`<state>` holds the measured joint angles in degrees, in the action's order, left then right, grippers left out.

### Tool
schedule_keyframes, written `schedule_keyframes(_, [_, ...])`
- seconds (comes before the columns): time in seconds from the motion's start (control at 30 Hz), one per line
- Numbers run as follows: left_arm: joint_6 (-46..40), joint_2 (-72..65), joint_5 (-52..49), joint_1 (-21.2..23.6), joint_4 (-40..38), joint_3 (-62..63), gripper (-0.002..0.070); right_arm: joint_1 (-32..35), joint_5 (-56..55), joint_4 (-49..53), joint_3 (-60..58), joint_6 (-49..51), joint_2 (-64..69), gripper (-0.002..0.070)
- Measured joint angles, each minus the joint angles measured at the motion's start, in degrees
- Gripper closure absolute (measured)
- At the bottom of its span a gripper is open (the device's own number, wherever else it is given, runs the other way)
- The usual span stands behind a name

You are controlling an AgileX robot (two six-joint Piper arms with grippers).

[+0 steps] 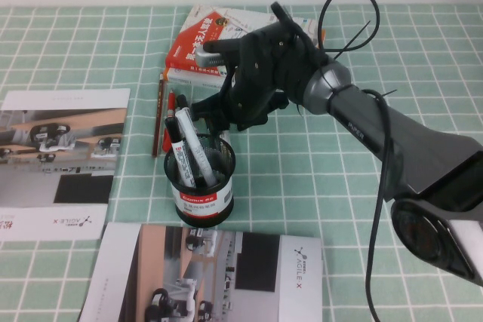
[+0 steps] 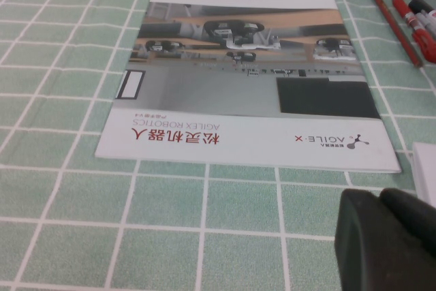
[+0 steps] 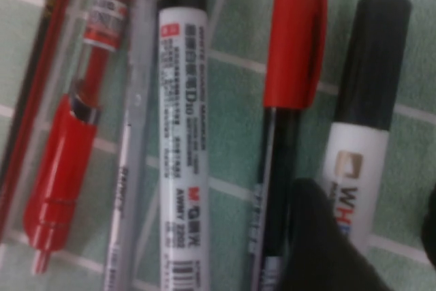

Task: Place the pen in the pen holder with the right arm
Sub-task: Pick up the pen on the table, then place the pen onto the pen holder

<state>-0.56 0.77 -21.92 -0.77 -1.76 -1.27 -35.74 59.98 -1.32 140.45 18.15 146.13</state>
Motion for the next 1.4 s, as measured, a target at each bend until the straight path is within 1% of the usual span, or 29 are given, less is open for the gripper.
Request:
schedule_keyframes(0.2, [0.0,0.0,0.0,0.0,0.0,0.0,0.0679,-0.3,0.1,1.3,0.1,0.0,0.3,0.0402])
schedule_keyframes(0.5, [0.0,0.0,0.0,0.0,0.0,0.0,0.0679,-0.3,1.6,1.6,0.6,-1.1,0.7,0.0415])
schedule_keyframes(0.57, [0.0,0.0,0.0,0.0,0.0,0.0,0.0679,-0.3,2.2,1.7,0.8,-1.3,0.8,0.0448])
schedule_keyframes(0.67, [0.0,0.0,0.0,0.0,0.0,0.0,0.0679,-0.3,3.1,2.5,0.9,-1.5,0.9,0.0540])
schedule_keyframes(0.7, [0.0,0.0,0.0,0.0,0.0,0.0,0.0679,-0.3,3.5,2.8,1.0,-1.5,0.9,0.0559])
schedule_keyframes(1.07, [0.0,0.0,0.0,0.0,0.0,0.0,0.0679,-0.3,10.2,4.5,0.3,-5.5,-2.0,0.0557])
schedule_keyframes(1.27, [0.0,0.0,0.0,0.0,0.0,0.0,0.0679,-0.6,10.9,6.1,-0.6,-5.8,-9.1,0.0557])
schedule_keyframes(1.4, [0.0,0.0,0.0,0.0,0.0,0.0,0.0679,-0.9,10.9,6.9,-4.8,-5.8,-15.6,0.0557])
